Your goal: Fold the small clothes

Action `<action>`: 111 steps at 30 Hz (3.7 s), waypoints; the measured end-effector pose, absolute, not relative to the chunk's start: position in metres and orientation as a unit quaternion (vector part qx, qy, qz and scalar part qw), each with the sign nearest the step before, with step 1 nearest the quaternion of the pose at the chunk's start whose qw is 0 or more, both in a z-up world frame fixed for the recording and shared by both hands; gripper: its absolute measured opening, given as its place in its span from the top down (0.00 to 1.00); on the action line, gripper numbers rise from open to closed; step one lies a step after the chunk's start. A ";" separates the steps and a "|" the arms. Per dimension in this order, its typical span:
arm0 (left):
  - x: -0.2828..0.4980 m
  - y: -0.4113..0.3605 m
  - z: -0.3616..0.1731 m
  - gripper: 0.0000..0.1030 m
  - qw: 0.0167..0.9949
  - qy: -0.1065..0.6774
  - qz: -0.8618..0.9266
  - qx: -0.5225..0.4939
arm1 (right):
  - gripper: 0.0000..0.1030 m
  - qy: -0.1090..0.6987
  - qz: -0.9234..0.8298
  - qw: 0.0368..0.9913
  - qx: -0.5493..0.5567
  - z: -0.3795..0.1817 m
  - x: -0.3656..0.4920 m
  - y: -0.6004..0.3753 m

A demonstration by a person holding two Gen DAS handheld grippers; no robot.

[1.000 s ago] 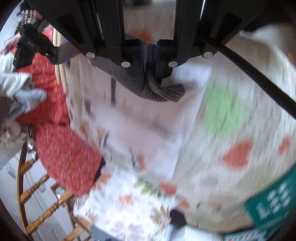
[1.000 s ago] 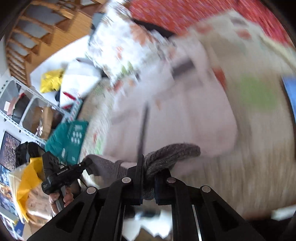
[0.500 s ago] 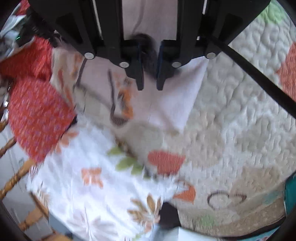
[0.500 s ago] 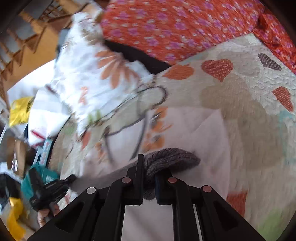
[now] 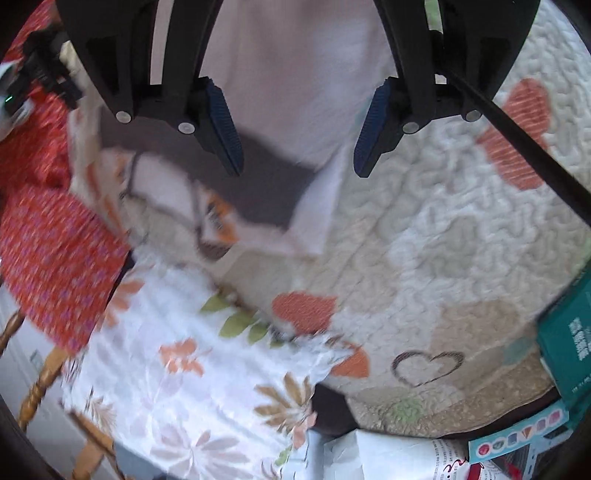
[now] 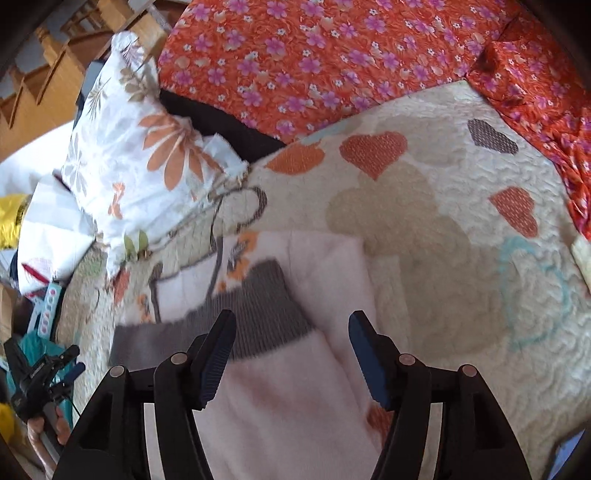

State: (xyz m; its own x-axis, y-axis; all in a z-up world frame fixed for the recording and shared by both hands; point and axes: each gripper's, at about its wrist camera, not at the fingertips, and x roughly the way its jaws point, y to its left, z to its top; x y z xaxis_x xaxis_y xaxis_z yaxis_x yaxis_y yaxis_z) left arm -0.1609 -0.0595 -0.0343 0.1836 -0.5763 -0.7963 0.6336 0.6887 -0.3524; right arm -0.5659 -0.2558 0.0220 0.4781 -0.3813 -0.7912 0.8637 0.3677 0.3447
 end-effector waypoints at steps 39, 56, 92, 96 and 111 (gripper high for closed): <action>-0.177 0.046 -0.028 0.69 0.795 0.489 -0.358 0.033 | 0.83 0.278 -0.383 0.738 0.481 -0.010 -0.594 -0.201; -0.114 0.113 0.012 0.66 0.826 0.468 -0.303 -0.076 | 0.84 0.458 -0.216 0.815 0.282 -0.017 -0.241 -0.050; -0.202 -0.002 -0.074 0.87 0.677 0.606 -0.415 0.052 | 0.70 0.405 -0.250 0.781 0.403 -0.041 -0.422 -0.116; -0.198 0.021 -0.045 0.75 0.701 0.562 -0.439 0.023 | 0.65 0.398 -0.243 0.799 0.380 -0.026 -0.432 -0.108; -0.198 0.007 -0.073 0.75 0.712 0.577 -0.392 0.074 | 0.80 0.408 -0.239 0.792 0.386 -0.030 -0.442 -0.098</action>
State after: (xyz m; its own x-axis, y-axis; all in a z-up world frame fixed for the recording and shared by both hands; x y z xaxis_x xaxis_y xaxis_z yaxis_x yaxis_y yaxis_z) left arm -0.1984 0.0073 -0.0726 0.0255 -0.4742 -0.8801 0.6439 0.6812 -0.3483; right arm -0.4424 -0.0978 -0.0304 0.5530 -0.0649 -0.8307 0.6936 0.5882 0.4158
